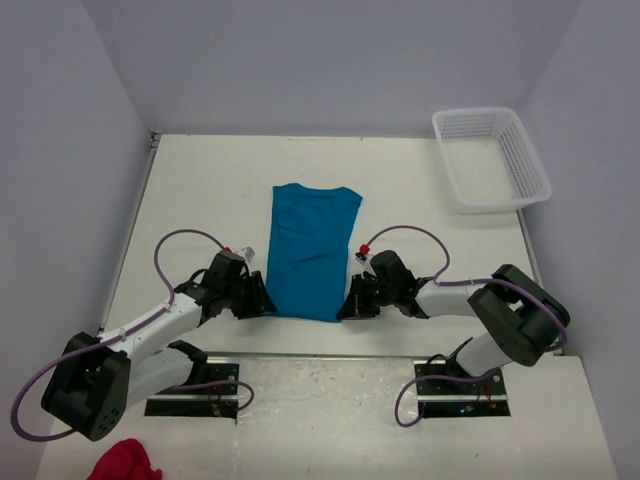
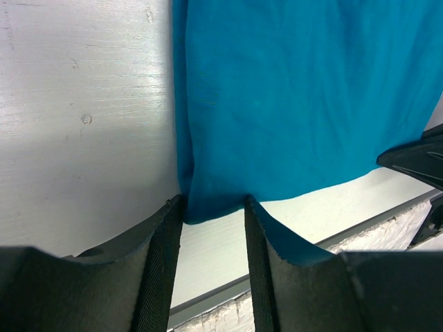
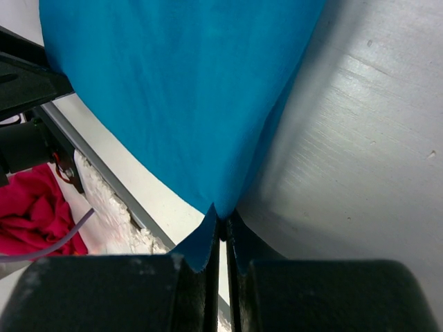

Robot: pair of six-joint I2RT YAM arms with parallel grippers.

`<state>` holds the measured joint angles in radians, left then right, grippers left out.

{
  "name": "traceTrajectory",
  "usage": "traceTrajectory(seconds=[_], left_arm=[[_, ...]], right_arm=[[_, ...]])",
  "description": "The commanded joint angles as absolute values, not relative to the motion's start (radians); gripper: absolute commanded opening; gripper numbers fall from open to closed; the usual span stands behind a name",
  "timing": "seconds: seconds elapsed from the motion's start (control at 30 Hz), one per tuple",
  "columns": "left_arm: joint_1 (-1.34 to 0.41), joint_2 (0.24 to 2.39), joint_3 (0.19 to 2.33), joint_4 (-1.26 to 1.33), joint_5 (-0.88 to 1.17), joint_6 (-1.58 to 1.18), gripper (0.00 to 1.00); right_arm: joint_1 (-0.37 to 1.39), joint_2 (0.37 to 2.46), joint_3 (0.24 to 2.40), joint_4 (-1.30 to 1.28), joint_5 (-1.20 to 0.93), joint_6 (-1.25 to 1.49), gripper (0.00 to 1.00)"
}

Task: Fold and stack the t-shirts
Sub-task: Grab one side of the 2/3 rectangular tshirt with both arms

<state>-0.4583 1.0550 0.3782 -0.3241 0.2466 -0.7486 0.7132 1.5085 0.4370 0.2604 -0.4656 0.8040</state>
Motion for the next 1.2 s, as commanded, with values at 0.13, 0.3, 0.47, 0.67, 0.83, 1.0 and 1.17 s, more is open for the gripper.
traceTrajectory(seconds=[0.13,0.3,0.47,0.67,0.83,1.0,1.17], left_arm=[[-0.457,1.028,0.37,-0.33,0.216,-0.752,0.44],[-0.457,1.016,0.368,-0.345,0.207,-0.756,0.46],[-0.457,1.023,0.364,-0.344,0.204,-0.758,0.41],[-0.457,1.028,0.351,-0.33,0.218,-0.764,0.13],[-0.457,1.04,0.331,-0.266,0.268,-0.775,0.0],[-0.46,1.009,0.325,-0.261,0.296,-0.781,0.0],[-0.466,0.939,0.321,-0.299,0.319,-0.804,0.0]], right_arm=[[0.718,1.496,0.417,0.229,-0.413,0.785,0.0],[0.718,1.497,0.411,0.23,-0.408,0.785,0.0],[0.718,1.502,0.408,0.235,-0.411,0.79,0.0],[0.718,1.5,0.423,0.216,-0.407,0.782,0.0],[0.716,1.5,0.445,0.195,-0.4,0.769,0.0],[0.718,1.457,0.46,0.131,-0.374,0.732,0.0],[0.721,1.358,0.472,0.023,-0.347,0.703,0.0]])
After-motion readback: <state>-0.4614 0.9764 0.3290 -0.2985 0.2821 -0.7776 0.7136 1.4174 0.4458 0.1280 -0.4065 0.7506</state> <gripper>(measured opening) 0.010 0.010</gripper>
